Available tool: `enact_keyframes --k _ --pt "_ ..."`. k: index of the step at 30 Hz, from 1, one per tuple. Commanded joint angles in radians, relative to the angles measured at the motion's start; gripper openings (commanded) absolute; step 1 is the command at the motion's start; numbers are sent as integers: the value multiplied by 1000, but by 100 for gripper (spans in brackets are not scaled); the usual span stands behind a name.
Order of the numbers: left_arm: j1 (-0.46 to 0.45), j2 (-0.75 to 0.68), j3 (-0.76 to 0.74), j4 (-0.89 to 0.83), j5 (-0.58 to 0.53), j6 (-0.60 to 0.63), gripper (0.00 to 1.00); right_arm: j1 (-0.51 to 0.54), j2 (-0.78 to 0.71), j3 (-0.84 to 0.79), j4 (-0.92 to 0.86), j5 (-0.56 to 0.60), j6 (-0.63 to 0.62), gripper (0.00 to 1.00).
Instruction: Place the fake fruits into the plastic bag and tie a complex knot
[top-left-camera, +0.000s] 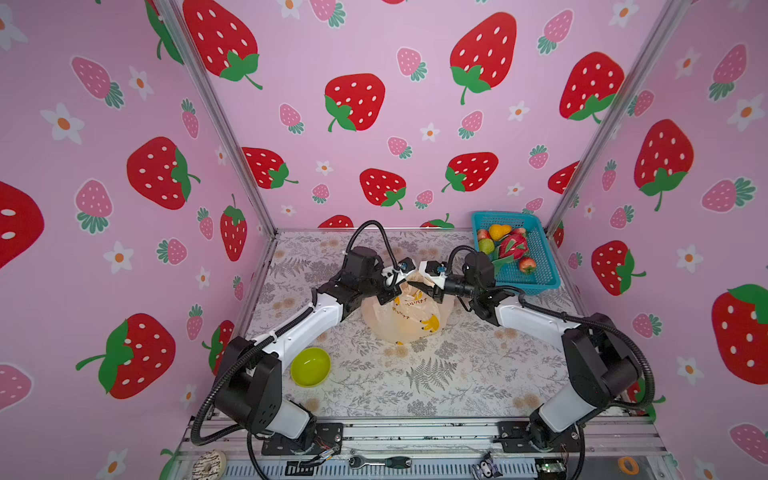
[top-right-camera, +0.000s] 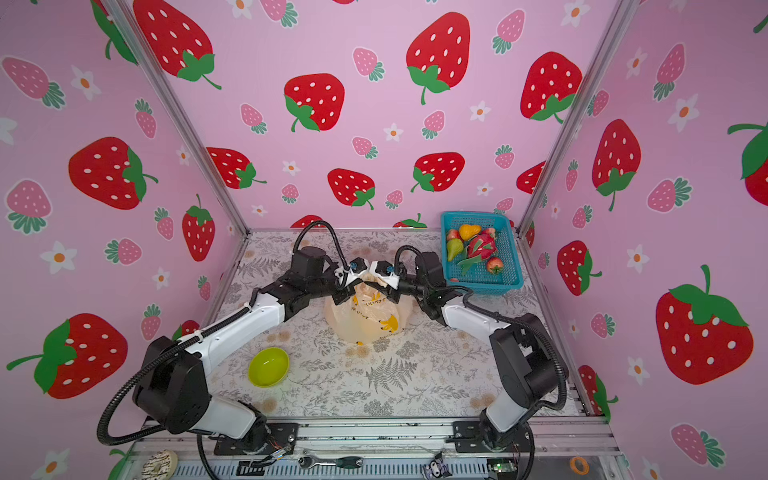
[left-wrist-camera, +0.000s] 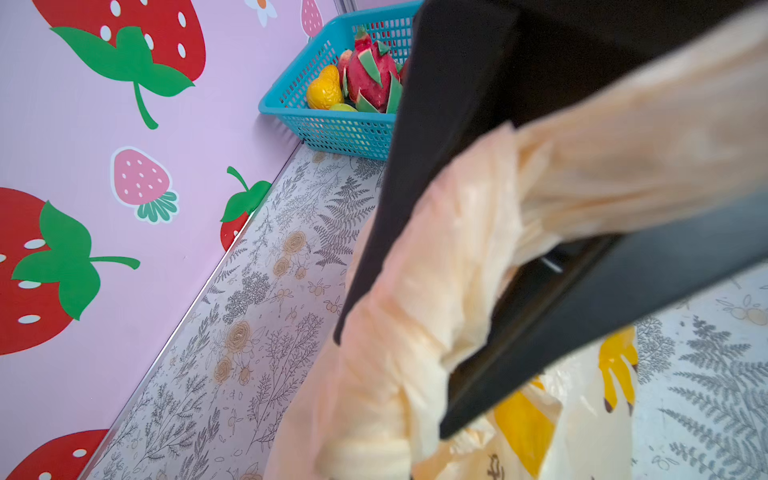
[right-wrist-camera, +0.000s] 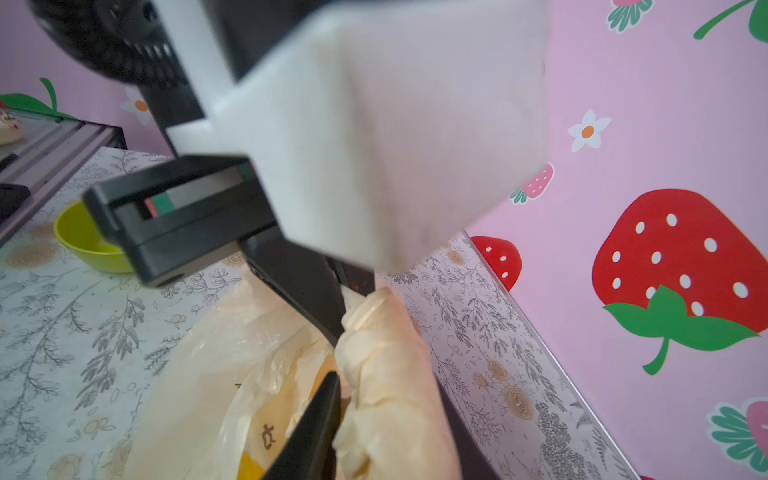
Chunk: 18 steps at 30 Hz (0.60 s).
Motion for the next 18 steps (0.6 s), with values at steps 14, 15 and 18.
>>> enact_keyframes --k 14,15,18 --pt "28 -58 22 -131 29 -56 30 -3 -27 -23 96 127 -36 0" --pt "36 -53 31 -152 29 -68 32 -3 -29 -23 99 128 -38 0" --pt "61 -30 68 -200 28 -106 35 -3 -39 -25 107 128 -45 0"
